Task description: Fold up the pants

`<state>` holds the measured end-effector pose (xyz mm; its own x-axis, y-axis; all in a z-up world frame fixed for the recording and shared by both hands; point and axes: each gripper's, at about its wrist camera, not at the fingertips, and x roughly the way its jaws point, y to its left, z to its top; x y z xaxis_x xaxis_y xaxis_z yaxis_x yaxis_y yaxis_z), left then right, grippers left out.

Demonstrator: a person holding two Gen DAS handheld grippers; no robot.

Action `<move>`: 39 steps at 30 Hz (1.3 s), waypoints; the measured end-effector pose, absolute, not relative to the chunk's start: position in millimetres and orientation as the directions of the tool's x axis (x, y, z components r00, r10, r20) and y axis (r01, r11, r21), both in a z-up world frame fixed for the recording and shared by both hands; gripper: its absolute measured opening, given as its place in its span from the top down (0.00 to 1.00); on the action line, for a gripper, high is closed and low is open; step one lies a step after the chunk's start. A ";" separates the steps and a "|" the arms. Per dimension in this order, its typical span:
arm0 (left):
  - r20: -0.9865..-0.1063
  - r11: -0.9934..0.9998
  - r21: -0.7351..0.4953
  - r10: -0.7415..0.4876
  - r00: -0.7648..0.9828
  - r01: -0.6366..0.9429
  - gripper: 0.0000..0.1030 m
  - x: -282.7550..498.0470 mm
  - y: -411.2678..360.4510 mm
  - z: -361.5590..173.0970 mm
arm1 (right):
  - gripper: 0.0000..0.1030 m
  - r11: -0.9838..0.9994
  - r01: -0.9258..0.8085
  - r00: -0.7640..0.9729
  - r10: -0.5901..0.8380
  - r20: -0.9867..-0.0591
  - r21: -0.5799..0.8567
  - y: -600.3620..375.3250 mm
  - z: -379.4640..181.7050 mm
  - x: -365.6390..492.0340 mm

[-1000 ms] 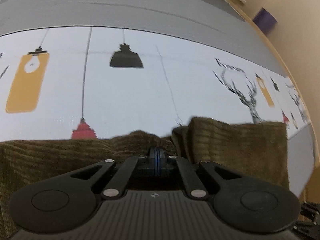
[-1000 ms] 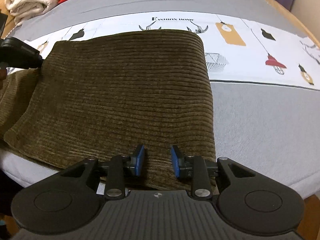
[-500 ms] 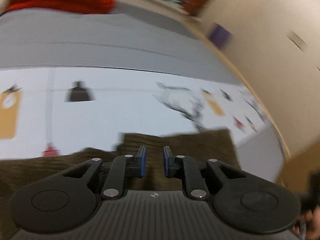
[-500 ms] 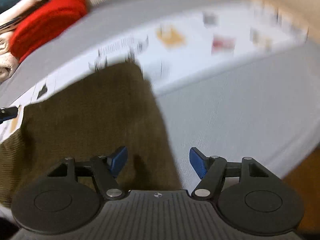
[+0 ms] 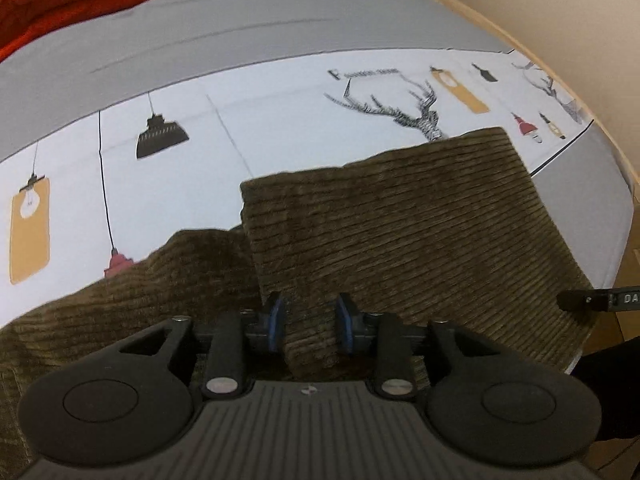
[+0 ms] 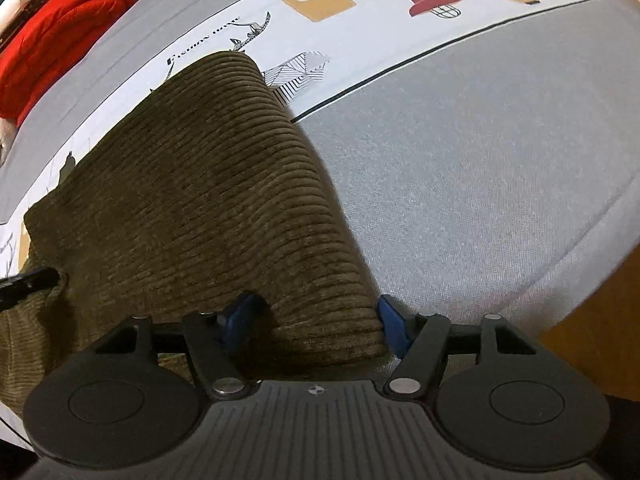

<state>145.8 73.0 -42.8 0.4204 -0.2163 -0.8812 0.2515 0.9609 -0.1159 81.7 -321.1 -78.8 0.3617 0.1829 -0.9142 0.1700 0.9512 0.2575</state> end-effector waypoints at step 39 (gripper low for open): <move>-0.695 0.830 -0.454 -0.558 0.453 0.325 0.15 64.2 62.8 25.3 | 0.76 0.578 -0.577 0.808 0.305 -0.504 -0.577 -86.8 -26.7 -71.5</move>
<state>64.2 62.8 25.3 0.4532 -0.5577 -0.6954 0.3250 0.8298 -0.4537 -71.5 -86.8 -26.7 0.8083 0.3046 -0.5038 -0.5774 0.5775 -0.5771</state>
